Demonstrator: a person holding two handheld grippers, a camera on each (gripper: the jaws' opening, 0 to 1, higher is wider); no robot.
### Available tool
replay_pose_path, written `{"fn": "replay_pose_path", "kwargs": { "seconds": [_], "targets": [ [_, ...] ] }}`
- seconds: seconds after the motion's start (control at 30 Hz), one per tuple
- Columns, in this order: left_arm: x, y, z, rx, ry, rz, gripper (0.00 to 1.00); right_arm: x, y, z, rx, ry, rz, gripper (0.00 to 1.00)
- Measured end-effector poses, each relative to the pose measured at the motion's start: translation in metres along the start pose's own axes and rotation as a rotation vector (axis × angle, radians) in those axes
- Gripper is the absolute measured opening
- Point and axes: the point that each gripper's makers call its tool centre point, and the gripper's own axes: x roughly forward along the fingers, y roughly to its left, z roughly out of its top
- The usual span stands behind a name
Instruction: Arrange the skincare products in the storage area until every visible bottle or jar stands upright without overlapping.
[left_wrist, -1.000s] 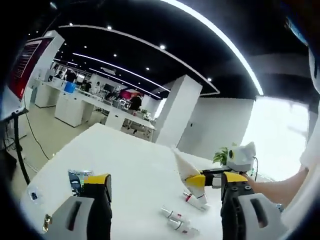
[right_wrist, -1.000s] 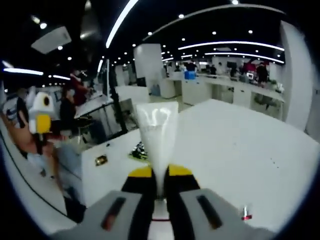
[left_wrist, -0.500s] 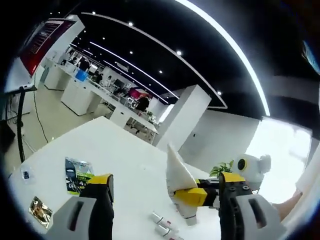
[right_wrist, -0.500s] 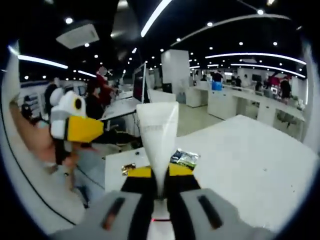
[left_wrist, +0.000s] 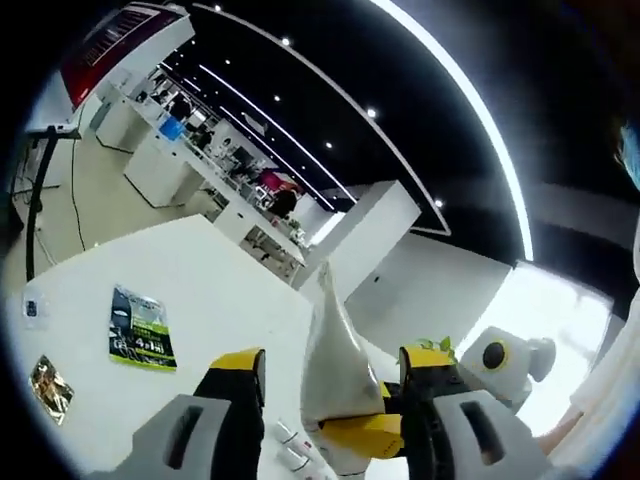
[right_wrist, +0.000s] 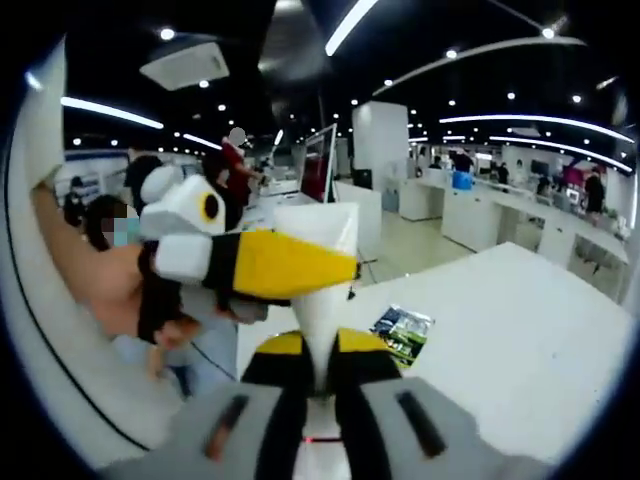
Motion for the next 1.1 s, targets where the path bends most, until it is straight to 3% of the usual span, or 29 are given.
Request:
{"fn": "replay_pose_path", "kwargs": {
  "seconds": [0.13,0.27,0.57,0.8,0.93,1.1],
  "targets": [
    [0.001,0.003,-0.008,-0.005,0.038,0.001,0.46,0.002,0.007,0.004,-0.01,-0.014,0.023,0.07],
    [0.001,-0.009,-0.01,0.012,0.052,-0.043,0.36,0.005,0.009,0.001,-0.006,-0.006,0.033,0.07],
    [-0.002,0.002,-0.014,0.046,0.108,0.017,0.31,0.008,0.012,-0.004,0.028,0.002,0.037,0.1],
    [-0.013,0.01,-0.016,0.052,0.118,0.064,0.27,0.017,0.02,-0.009,0.037,0.027,0.055,0.13],
    [-0.023,0.016,-0.02,0.045,0.123,0.111,0.25,0.019,0.03,-0.015,0.016,0.008,0.076,0.15],
    [-0.039,0.029,-0.029,0.041,0.136,0.191,0.23,0.027,0.044,-0.028,0.029,0.019,0.152,0.17]
  ]
}}
